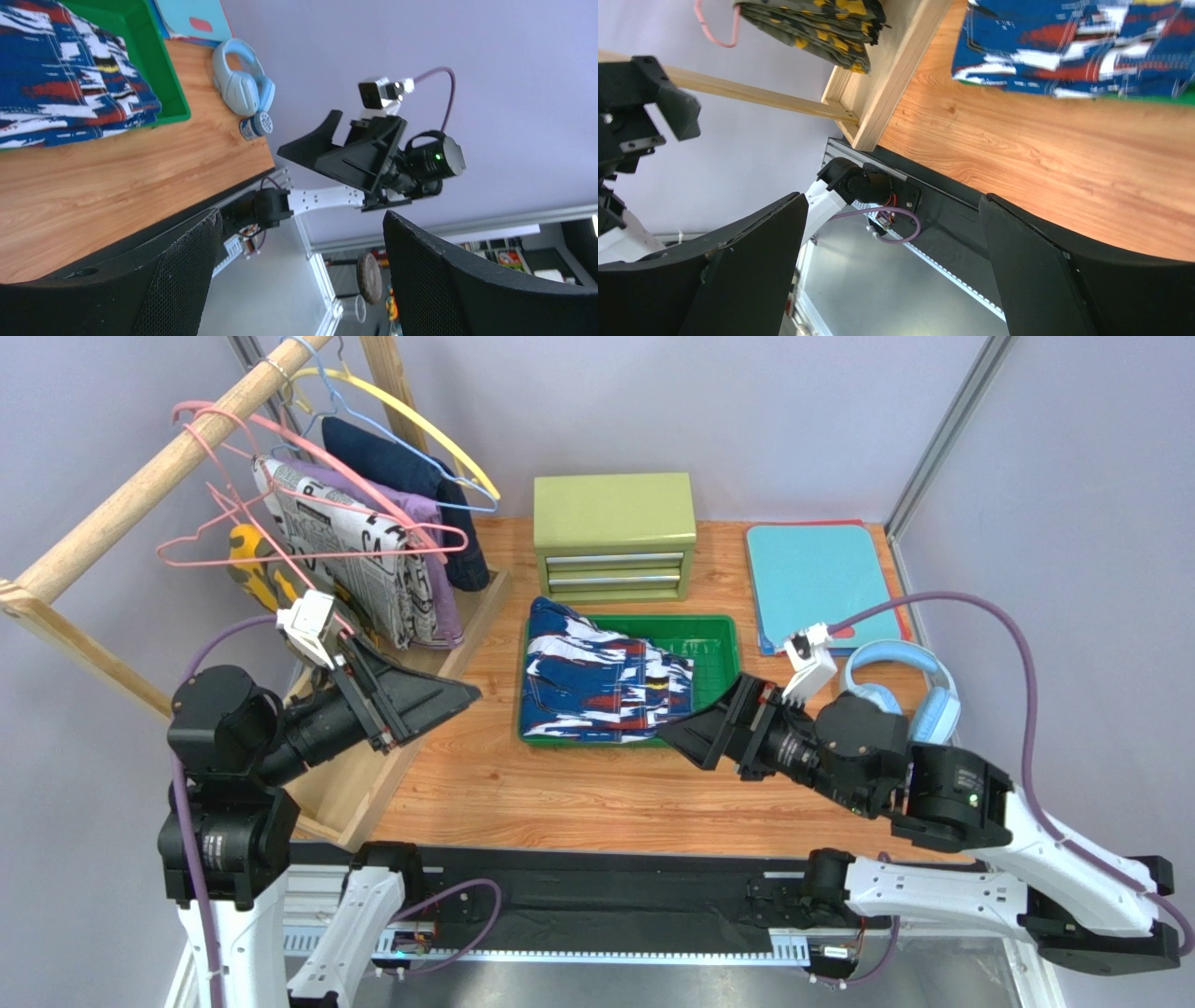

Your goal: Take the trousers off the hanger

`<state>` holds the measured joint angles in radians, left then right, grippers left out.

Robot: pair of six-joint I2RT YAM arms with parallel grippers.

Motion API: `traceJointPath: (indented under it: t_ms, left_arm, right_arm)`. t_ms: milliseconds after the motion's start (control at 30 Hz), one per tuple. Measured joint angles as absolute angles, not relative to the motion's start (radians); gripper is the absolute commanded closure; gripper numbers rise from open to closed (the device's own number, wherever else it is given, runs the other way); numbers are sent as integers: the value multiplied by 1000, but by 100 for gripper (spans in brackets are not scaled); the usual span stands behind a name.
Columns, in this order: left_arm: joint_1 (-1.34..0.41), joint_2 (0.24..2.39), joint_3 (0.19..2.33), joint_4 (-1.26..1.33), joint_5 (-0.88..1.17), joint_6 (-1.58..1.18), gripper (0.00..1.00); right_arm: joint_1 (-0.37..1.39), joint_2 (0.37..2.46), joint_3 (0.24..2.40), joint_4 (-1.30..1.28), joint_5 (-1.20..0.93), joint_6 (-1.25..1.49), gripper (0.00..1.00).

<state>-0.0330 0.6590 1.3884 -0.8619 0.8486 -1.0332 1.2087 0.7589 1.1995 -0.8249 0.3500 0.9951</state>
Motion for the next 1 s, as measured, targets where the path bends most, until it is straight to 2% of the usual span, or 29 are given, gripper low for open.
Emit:
traceJointPath:
  t_ms: [167,500,700,833,1000]
  left_arm:
    - [-33,600,1279,-855,945,-964,9]
    - [-45,248,680,-439,1016,-1155,7]
    - [-86,92,467,-274,1008,-1224,7]
    - [-104,12,318,-141,959,-1279,7]
    - [-176,12,133,60,839,-1325,7]
  right_arm:
    - [1209,634,908,-687,351,1115,0]
    - [1209,363,392,-355,413,1193,0]
    - [1208,155,101,-202,424,1200,0]
    - [1209,31,55,-197,442,1206,0]
    - [1209,9,55,-202,468,1204,0]
